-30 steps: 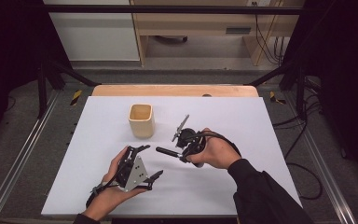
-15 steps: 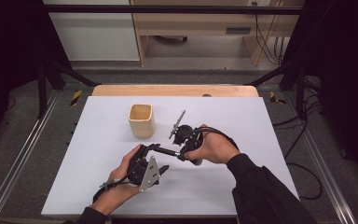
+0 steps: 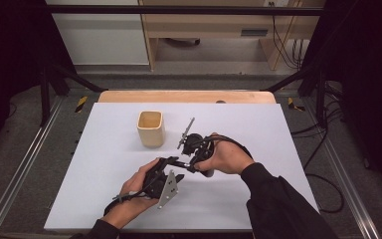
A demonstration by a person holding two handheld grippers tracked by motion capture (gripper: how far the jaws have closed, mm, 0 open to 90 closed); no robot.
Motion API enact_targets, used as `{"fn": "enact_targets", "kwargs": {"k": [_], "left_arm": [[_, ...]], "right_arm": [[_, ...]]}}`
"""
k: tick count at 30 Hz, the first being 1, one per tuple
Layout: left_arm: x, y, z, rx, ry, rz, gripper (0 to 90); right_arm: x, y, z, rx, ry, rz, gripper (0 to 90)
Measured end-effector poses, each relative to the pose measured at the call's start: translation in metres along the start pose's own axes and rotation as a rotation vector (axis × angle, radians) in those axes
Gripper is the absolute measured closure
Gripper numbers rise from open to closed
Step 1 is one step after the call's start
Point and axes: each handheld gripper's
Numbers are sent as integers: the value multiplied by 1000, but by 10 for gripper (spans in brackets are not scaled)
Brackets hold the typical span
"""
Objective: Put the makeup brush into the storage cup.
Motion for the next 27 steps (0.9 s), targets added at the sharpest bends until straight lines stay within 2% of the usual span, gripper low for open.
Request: {"fn": "enact_targets", "kwargs": {"k": [1, 2, 7, 12, 16, 20, 24, 25, 27], "left_arm": [[1, 1, 1, -27, -2, 26, 409], [1, 1, 1, -32, -1, 30, 419], [0, 2, 1, -56, -5, 42, 473], [1, 1, 0, -77, 1, 50, 511], [2, 1, 0, -85, -2, 47, 550], [4, 2, -1, -121, -4, 61, 584], [3, 2, -2, -130, -7, 57, 612], [3, 3, -2, -139, -9, 66, 616], [2, 2, -3, -140, -9, 66, 621]], "right_arm": [[0, 0, 0, 4, 0, 0, 714], [0, 0, 0, 4, 2, 0, 714], [0, 1, 3, 7, 8, 6, 714], [-2, 1, 2, 34, 15, -1, 714], [-2, 3, 5, 16, 16, 12, 713], [-3, 3, 5, 15, 14, 16, 714], [-5, 3, 4, 38, 20, 5, 714], [-5, 4, 6, 17, 21, 16, 714], [-5, 4, 6, 19, 22, 18, 713]]}}
Point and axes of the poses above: each handheld gripper's, and its own axes: x roughly backward along the jaws, y roughly out of its top, z roughly to its left, and after that the axes turned 8 degrees about -y, right-handed
